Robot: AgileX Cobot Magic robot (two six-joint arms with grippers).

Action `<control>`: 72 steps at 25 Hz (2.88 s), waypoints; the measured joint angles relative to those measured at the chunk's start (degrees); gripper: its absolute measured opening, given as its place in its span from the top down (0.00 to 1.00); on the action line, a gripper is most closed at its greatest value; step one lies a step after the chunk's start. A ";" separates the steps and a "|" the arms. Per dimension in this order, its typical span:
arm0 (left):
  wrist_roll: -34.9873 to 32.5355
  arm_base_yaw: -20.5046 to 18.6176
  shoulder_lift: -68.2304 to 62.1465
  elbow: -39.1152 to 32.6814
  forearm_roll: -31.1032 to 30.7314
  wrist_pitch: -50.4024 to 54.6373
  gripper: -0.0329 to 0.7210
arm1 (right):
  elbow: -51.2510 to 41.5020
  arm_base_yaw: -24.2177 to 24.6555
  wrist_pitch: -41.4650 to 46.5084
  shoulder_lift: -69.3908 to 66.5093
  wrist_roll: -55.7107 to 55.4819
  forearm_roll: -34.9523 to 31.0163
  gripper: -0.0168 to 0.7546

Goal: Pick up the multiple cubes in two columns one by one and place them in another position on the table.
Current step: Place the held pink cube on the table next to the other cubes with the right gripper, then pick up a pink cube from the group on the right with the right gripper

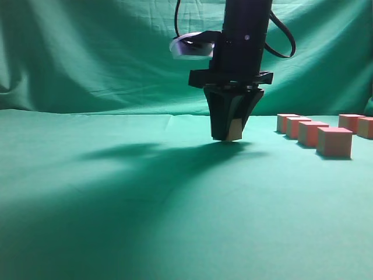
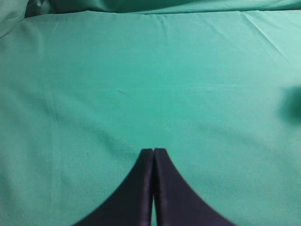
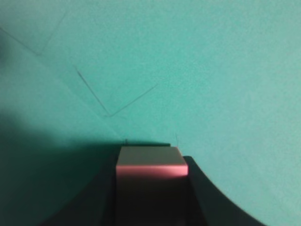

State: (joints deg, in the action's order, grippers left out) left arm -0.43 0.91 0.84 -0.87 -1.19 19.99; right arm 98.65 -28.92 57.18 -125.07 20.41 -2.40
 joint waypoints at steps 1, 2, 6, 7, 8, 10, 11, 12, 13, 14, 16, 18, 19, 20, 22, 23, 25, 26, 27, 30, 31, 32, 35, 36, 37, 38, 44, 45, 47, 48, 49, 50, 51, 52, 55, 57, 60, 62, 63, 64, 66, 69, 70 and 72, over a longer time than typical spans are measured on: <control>0.00 0.00 0.00 0.00 0.00 0.00 0.96 | 0.00 0.00 0.00 0.00 -0.11 0.00 0.64; 0.00 0.00 0.00 0.00 0.00 0.00 0.96 | 0.00 0.00 0.00 0.00 -0.37 0.00 0.64; 0.00 0.00 0.00 0.00 0.00 0.00 0.96 | 0.00 0.00 0.00 -0.13 -2.49 -0.11 0.64; 0.00 0.00 0.00 0.00 0.00 0.00 0.96 | 0.00 0.00 0.00 -0.25 -3.71 -0.11 0.64; 0.00 0.00 0.00 0.00 0.00 0.00 0.96 | 0.00 0.00 0.00 -0.51 -4.67 -0.11 0.64; 0.00 0.00 0.00 0.00 0.00 0.00 0.96 | 0.00 0.00 0.00 -0.63 -5.40 -0.11 0.64; 0.00 0.00 0.00 0.00 0.00 0.00 0.96 | 0.04 0.00 0.00 -0.73 -5.70 -0.11 0.64; 0.00 0.00 0.00 0.00 0.00 0.00 0.96 | 0.04 0.00 0.00 -0.73 -5.96 -0.11 0.64; 0.00 0.00 0.00 0.00 0.00 0.00 0.96 | 0.04 0.00 0.00 -0.73 -6.04 -0.11 0.64; 0.00 0.00 0.00 0.00 0.00 0.00 0.96 | 0.04 0.00 0.00 -0.73 -6.04 0.01 0.64; 0.00 0.00 0.00 0.00 0.00 0.00 0.96 | 0.04 0.00 0.00 -0.73 -6.04 0.32 0.64; 0.00 0.00 0.00 0.00 0.00 0.00 0.96 | 0.04 0.00 0.00 -0.73 -6.09 0.32 0.64; 0.00 0.00 0.00 0.00 0.00 0.00 0.96 | 0.04 0.00 0.00 -0.73 -6.18 0.42 0.64; 0.00 0.00 0.00 0.00 0.00 0.00 0.96 | 0.04 0.00 0.00 -0.73 -6.18 0.42 0.64; 0.00 0.00 0.00 0.00 0.00 0.00 0.96 | 0.04 0.00 0.00 -0.73 -6.18 0.42 0.64; 0.00 0.00 0.00 0.00 0.00 0.00 0.96 | 0.04 0.00 0.00 -0.73 -6.18 0.42 0.64; 0.00 0.00 0.00 0.00 0.00 0.00 0.96 | 0.04 0.00 0.25 -0.90 -6.18 0.65 0.54; 0.00 0.00 0.00 0.00 0.00 0.00 0.96 | 0.04 0.00 0.51 -1.00 -6.18 0.78 0.48; 0.00 0.00 0.00 0.00 0.00 0.00 0.96 | 0.04 0.00 0.61 -1.00 -6.18 0.78 0.42; 0.00 0.00 0.00 0.00 0.00 0.00 0.96 | 0.04 0.00 0.85 -1.00 -6.18 0.92 0.23; 0.00 0.00 0.00 0.00 0.00 0.00 0.96 | 0.04 0.00 0.85 -1.00 -6.18 0.92 0.20; 0.00 0.00 0.00 0.00 0.00 0.00 0.96 | 0.04 0.00 0.85 -1.00 -6.18 0.92 0.20; 0.00 0.00 0.00 0.00 0.00 0.00 0.96 | 0.34 0.00 1.61 -1.00 -6.18 0.92 0.20; 0.00 0.00 0.00 0.00 0.00 0.00 0.96 | 0.34 0.00 1.61 -1.00 -6.18 0.92 0.20; 0.00 0.00 0.00 0.00 0.00 0.00 0.96 | 0.97 0.00 2.62 -1.00 -6.18 0.92 0.20; 0.00 0.00 0.00 0.00 0.00 0.00 0.96 | 1.83 0.00 3.91 -1.00 -6.22 0.92 0.20; 0.00 0.00 0.00 0.00 0.00 0.00 0.96 | 16.72 0.00 12.79 -1.00 -6.22 1.52 0.20; 0.00 0.00 0.00 0.00 0.00 0.00 0.96 | 18.40 0.00 12.86 -0.61 -6.60 1.65 0.20; 0.00 0.00 0.00 0.00 0.00 0.00 0.96 | 20.59 0.00 13.26 0.97 -7.86 1.51 0.27; 0.00 0.00 0.00 0.00 0.00 0.00 0.96 | 20.90 0.00 13.54 2.59 -8.58 1.39 0.26; 0.00 0.00 0.00 0.00 0.00 0.00 0.96 | 20.89 0.00 13.68 4.00 -9.14 1.29 0.26; 0.00 0.00 0.00 0.00 0.00 0.00 0.96 | 20.89 0.00 13.92 5.96 -9.98 1.26 0.26; 0.00 0.00 0.00 0.00 0.00 0.00 0.96 | 20.65 0.00 13.92 8.16 -10.83 1.26 0.26; 0.00 0.00 0.00 0.00 0.00 0.00 0.96 | 20.16 0.00 13.92 10.17 -11.52 1.38 0.26; 0.00 0.00 0.00 0.00 0.00 0.00 0.96 | 16.91 0.00 14.15 18.79 -12.26 2.57 0.26; 0.00 0.00 0.00 0.00 0.00 0.00 0.96 | 13.43 0.00 14.38 24.39 -13.06 4.10 0.26; 0.00 0.00 0.00 0.00 0.00 0.00 0.96 | 6.87 0.00 14.60 32.76 -17.23 8.92 0.26; 0.00 0.00 0.00 0.00 0.00 0.00 0.96 | 1.64 0.00 14.72 38.14 -20.80 13.12 0.26; 0.00 0.00 0.00 0.00 0.00 0.00 0.96 | -1.45 0.21 14.81 40.20 -22.42 15.17 0.26; 0.00 0.00 0.00 0.00 0.00 0.00 0.96 | -4.66 0.59 14.81 42.48 -23.46 16.47 0.26; 0.00 0.00 0.00 0.00 0.00 0.00 0.96 | -10.71 2.52 14.84 46.28 -24.72 16.71 0.26; 0.00 0.00 0.00 0.00 0.00 0.00 0.96 | -20.09 8.05 14.84 49.82 -25.66 15.99 0.26; 0.00 0.00 0.00 0.00 0.00 0.00 0.96 | -23.23 9.90 14.84 50.45 -25.76 15.62 0.26; 0.00 0.00 0.00 0.00 0.00 0.00 0.96 | -28.50 14.25 14.61 51.40 -25.86 14.42 0.26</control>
State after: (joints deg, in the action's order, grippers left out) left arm -0.43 0.91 0.84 -0.87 -1.19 19.99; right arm 70.15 -14.67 71.79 -73.67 -5.44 12.02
